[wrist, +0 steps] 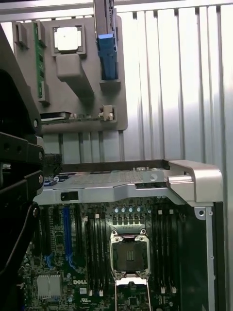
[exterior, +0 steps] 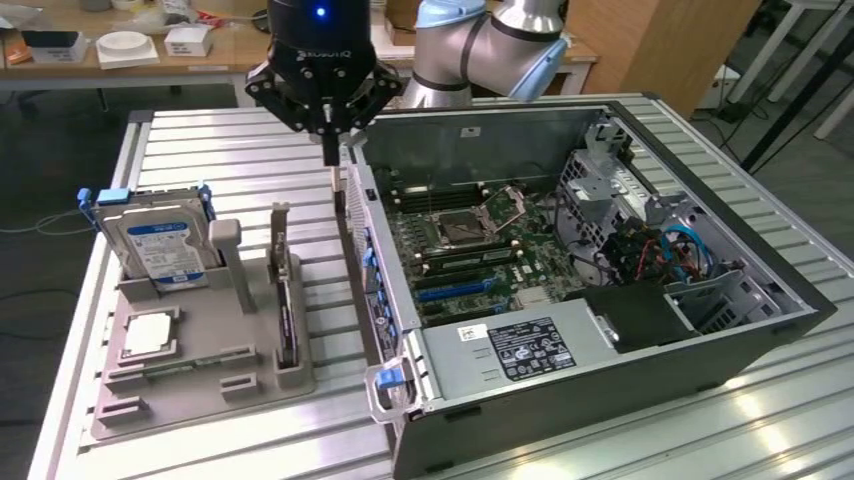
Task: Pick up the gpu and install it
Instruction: 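Reach for the gpu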
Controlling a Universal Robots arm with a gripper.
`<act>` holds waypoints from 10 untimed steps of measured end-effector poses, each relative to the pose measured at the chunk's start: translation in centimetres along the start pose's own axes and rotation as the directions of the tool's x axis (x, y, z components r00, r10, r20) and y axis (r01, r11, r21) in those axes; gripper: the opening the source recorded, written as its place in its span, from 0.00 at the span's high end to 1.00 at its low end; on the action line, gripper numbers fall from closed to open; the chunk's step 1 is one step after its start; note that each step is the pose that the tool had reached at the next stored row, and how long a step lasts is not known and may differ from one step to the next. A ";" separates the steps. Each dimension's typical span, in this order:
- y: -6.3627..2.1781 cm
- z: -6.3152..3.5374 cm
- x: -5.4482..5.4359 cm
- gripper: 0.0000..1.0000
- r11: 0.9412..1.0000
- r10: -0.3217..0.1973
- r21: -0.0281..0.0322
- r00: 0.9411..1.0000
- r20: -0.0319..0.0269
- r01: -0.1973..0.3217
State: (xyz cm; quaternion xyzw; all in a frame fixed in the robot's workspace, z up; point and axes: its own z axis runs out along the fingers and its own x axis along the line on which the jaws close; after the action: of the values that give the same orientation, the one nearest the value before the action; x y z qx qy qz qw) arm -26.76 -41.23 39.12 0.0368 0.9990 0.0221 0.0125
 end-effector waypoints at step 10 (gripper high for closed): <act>-2.17 -0.09 0.7 0.89 1.000 0.000 0.000 1.000 0.000 0.000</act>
State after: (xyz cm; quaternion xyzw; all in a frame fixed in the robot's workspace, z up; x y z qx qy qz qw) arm -27.64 -43.34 39.10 0.0369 0.9990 0.0221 0.0125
